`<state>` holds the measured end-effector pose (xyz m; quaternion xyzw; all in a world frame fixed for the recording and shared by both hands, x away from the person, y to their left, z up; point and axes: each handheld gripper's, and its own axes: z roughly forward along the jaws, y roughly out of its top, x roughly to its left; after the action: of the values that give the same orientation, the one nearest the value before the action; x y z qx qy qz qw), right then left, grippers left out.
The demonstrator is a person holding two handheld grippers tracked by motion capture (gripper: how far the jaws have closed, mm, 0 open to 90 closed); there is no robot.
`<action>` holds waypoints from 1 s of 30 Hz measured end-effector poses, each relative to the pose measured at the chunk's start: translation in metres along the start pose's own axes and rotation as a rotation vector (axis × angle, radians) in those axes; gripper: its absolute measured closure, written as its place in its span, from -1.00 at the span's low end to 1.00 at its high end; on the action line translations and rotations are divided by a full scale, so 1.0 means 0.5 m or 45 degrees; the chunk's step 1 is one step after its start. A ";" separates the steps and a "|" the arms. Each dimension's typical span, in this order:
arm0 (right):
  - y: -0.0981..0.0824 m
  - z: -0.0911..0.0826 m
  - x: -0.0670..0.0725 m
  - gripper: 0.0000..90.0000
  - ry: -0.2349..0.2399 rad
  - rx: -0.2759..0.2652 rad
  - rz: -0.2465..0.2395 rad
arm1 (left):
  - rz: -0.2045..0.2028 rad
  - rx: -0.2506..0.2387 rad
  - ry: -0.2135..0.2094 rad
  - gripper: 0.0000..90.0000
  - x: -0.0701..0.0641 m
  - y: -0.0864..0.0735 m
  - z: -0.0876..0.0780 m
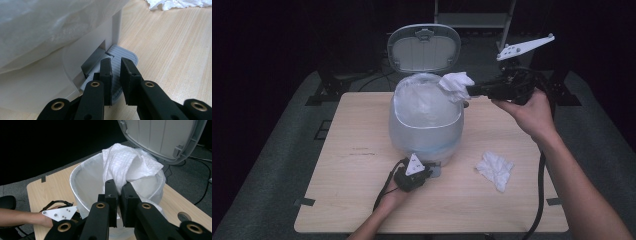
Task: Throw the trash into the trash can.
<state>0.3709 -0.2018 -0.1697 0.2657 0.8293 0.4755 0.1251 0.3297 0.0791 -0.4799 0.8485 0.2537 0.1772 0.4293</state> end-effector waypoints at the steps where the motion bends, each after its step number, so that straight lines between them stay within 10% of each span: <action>1: 0.002 0.002 -0.001 0.88 0.002 0.002 0.002 | 0.000 0.000 0.000 0.78 0.000 0.000 0.000; 30: 0.052 0.079 0.008 0.88 0.023 0.048 -0.036 | -0.003 0.000 -0.001 0.78 0.000 0.000 0.000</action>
<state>0.3942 -0.1606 -0.1675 0.2521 0.8429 0.4602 0.1191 0.3297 0.0792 -0.4799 0.8484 0.2545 0.1765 0.4294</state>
